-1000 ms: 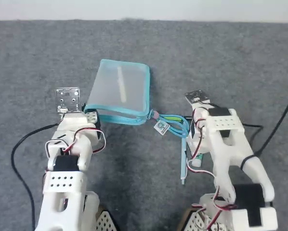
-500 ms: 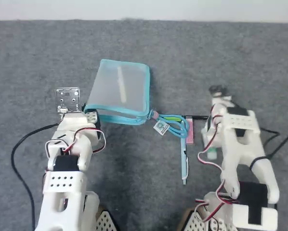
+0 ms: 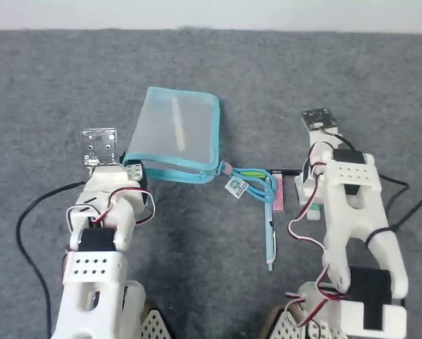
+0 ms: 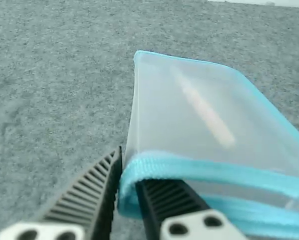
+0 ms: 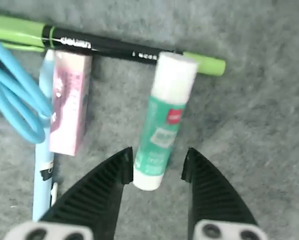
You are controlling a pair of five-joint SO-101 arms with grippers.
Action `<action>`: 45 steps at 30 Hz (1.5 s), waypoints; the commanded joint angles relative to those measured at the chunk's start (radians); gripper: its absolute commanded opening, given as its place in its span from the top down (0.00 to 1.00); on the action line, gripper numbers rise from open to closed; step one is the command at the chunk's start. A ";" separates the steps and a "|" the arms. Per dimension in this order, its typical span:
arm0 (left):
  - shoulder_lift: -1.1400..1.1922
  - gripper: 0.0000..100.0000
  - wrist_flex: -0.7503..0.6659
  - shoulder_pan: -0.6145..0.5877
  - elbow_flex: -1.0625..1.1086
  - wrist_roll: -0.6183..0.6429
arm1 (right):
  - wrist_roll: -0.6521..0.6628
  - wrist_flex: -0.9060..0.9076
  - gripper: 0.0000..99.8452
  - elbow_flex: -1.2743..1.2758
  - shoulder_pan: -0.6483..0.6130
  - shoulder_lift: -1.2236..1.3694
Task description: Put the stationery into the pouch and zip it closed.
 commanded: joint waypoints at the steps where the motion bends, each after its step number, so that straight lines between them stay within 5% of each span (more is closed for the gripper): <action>1: -0.003 0.99 -0.029 -0.008 -0.033 0.017 | 0.015 -0.016 0.85 0.034 -0.005 -0.028; 8: -0.003 0.99 -0.031 -0.008 -0.033 0.015 | 0.017 -0.151 0.85 0.143 0.002 -0.021; 17: -0.003 0.99 -0.031 -0.008 -0.033 0.015 | 0.018 -0.147 0.99 0.144 0.004 -0.031; 24: 0.002 0.99 -0.034 -0.005 -0.033 0.018 | 0.048 0.131 0.99 -0.032 -0.012 -0.156; 31: 0.002 0.99 -0.034 0.060 -0.033 0.018 | 0.163 0.484 0.99 -0.238 -0.289 -0.423; 37: 0.002 0.99 -0.034 0.101 -0.033 0.018 | 0.178 0.599 0.99 -0.279 -0.621 -0.455; 45: 0.003 0.99 -0.031 0.187 -0.033 0.012 | 0.143 0.545 0.99 -0.298 -0.688 -0.292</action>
